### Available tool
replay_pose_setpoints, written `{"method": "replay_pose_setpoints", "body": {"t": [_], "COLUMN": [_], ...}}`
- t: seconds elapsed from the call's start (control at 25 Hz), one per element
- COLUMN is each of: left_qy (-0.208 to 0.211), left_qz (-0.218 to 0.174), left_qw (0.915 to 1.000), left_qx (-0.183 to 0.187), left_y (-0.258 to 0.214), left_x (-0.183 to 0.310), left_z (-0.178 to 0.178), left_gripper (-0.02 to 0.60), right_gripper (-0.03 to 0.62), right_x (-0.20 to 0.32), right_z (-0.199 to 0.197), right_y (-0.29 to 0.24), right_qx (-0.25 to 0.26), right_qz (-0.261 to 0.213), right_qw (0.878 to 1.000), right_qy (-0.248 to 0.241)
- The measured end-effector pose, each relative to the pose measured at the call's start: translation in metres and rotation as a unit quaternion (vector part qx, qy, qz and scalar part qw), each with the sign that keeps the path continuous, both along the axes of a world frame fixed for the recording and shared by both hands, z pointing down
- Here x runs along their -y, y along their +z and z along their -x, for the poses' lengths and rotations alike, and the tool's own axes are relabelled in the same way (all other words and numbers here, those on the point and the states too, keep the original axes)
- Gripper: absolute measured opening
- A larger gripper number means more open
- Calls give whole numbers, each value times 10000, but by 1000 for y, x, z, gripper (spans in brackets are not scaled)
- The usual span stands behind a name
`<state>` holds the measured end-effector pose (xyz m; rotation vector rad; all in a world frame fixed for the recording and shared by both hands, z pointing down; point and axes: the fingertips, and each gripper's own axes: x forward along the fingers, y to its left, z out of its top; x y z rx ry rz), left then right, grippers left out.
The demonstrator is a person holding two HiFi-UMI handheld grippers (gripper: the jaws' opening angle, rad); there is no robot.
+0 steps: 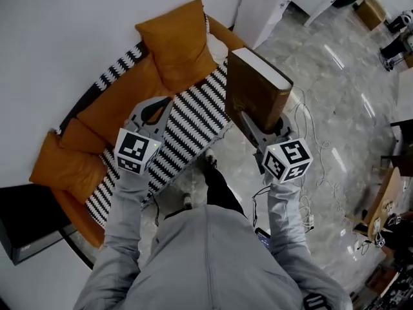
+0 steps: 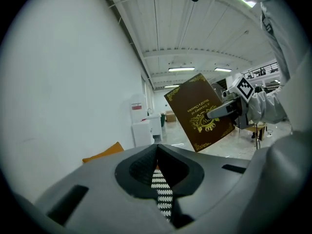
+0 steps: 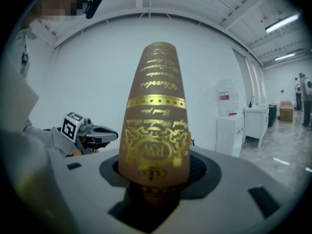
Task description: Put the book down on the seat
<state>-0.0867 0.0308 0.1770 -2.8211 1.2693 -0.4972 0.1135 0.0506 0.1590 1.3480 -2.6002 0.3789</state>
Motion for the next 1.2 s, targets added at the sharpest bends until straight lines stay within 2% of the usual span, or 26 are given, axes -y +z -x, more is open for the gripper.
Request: {"method": "replay_pose_setpoints", "body": {"t": [0.28,0.72,0.96,1.2], "left_qy": [-244,-507,-844,-1079], "left_qz": [356,970,1324,1672], "left_qw": [9990,9939,9876,9800], "left_qx": [68,117,40,10], "left_y": [43,114,159,208], "left_x": [38,74,80,101], "left_z": [-2,-1,8,13], "left_gripper": [25,25,26,25], "right_gripper": [242,242,242,242], "right_x": [49,98,108,137], "right_z": [-5,-1,4,9], "right_y": [44,116,167,219], "right_qx": [111,175,180,584], "right_qz": [414,981,1376,1883], "right_qw": [9990,9945,9891,9790], "right_qy": [-120,-328,-485,-512]}}
